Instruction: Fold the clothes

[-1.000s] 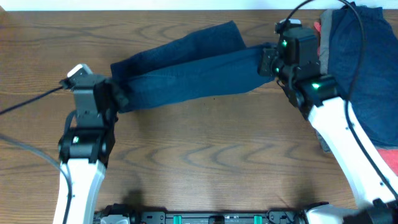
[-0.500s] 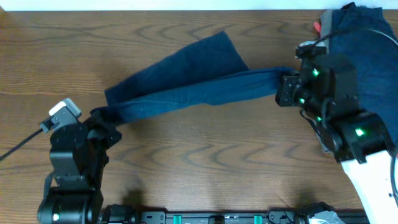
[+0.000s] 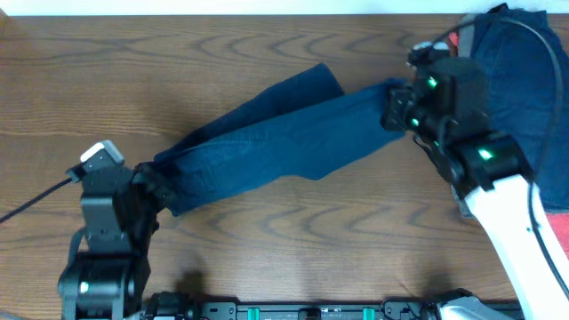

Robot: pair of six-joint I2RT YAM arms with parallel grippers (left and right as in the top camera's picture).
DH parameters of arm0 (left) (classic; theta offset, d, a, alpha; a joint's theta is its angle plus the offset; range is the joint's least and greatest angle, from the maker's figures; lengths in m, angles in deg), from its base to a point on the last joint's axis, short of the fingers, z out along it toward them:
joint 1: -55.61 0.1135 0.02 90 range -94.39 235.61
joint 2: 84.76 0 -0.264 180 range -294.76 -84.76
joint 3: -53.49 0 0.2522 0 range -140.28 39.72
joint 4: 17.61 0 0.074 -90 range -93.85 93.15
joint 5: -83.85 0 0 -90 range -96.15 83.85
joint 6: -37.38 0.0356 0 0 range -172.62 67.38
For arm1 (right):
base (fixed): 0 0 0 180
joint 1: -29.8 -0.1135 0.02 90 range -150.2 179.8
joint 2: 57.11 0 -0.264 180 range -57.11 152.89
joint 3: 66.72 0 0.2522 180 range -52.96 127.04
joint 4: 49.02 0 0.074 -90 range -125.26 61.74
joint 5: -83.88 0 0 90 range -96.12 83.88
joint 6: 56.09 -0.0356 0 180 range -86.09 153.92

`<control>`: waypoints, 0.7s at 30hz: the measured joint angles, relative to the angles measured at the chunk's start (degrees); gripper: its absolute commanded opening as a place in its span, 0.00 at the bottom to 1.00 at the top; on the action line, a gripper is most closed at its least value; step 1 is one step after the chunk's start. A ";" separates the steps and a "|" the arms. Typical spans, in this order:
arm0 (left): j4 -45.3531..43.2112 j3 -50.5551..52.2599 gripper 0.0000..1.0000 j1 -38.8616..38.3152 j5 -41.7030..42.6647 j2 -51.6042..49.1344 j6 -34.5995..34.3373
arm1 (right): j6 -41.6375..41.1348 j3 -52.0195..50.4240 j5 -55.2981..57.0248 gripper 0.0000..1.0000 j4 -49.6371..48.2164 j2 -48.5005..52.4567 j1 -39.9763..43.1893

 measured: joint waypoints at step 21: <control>-16.39 0.02 0.06 0.24 -8.41 -38.29 -0.17 | 0.92 -0.02 -1.95 0.01 -22.97 31.56 -0.07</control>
